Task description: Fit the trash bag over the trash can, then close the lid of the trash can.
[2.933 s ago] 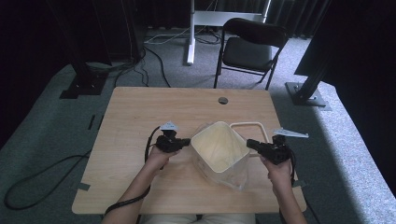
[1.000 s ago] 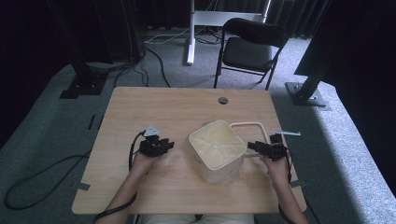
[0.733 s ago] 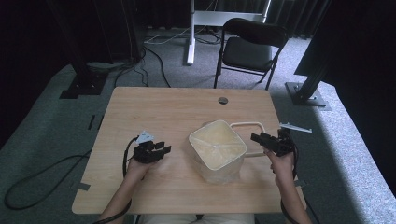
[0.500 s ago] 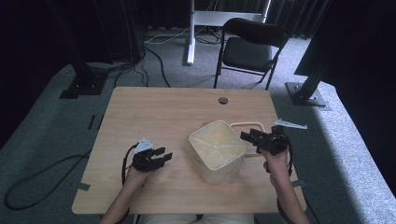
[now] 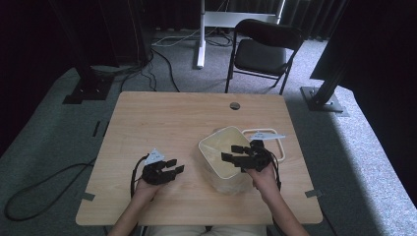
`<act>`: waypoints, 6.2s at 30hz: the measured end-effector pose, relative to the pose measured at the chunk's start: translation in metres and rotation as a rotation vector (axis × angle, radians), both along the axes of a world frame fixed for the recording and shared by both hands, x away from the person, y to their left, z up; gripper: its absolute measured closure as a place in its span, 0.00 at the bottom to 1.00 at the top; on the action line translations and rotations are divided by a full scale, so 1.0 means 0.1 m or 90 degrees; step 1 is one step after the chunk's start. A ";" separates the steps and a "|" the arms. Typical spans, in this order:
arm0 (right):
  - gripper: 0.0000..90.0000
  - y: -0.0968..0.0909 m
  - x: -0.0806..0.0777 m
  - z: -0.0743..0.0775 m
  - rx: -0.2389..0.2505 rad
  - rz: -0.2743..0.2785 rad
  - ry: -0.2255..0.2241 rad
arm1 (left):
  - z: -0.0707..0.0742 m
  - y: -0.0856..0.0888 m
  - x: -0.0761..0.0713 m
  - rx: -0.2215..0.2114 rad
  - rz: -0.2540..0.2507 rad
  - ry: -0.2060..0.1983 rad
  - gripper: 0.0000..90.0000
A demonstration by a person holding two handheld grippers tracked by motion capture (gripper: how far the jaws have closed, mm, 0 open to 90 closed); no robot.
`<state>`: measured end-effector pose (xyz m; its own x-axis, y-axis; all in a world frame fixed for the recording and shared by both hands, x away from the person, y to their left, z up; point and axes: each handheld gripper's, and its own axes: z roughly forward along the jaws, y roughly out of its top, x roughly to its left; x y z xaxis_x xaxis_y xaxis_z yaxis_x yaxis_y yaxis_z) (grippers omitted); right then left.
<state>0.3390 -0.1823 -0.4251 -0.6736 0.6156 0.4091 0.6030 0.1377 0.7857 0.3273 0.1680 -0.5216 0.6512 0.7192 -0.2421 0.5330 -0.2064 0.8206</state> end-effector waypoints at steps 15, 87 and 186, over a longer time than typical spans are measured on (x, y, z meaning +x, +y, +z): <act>0.39 0.32 0.73 0.02 -0.054 -0.048 0.022 | -0.02 0.04 0.02 0.003 0.001 0.000 0.59; 0.12 0.08 0.71 0.35 -0.133 -0.013 -0.102 | -0.11 0.57 -0.24 0.119 0.098 0.005 0.10; 0.89 -1.67 0.55 -1.09 -0.301 -0.419 0.040 | -0.22 0.72 -0.38 0.152 0.100 0.019 0.00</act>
